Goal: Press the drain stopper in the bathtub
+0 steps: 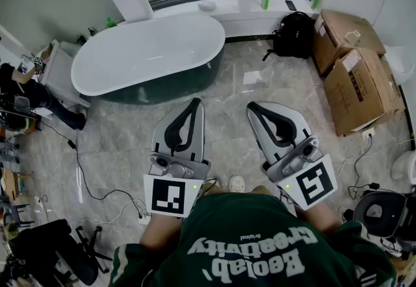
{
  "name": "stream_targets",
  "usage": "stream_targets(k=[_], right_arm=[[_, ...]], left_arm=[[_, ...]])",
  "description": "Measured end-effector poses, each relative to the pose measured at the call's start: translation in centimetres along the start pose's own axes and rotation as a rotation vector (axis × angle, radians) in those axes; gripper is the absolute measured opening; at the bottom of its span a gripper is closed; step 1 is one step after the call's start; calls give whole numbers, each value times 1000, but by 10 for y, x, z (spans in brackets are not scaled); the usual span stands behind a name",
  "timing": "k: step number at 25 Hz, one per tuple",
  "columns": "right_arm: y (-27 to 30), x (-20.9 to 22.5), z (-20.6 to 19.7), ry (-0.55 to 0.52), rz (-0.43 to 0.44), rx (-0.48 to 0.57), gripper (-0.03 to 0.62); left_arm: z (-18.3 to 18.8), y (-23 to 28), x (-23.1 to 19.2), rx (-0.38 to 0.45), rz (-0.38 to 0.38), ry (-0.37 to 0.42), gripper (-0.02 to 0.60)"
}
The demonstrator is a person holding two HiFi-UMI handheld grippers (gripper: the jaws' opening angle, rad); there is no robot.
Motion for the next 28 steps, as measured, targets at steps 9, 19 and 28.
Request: stream_targets(k=[9,19,28], right_arm=[[-1,8,-6,28,4,30,14],[-7,19,-12,49,1,33,14],[-15,28,-21,89,-19,15,14]], left_arm=[[-1,6,4,-12,5,37,3],[2,13,13,-13,8,59,3],[-1,16,19,-26,23,60,3]])
Point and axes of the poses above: the fingertips, and each gripper's own axes: y forward along the fingers, x to its right, z out of its top, the point moved 10 cm from there along -y, backward along the fingers, and after that the axes turned 8 degrees about -y, right-handed, at the moved point
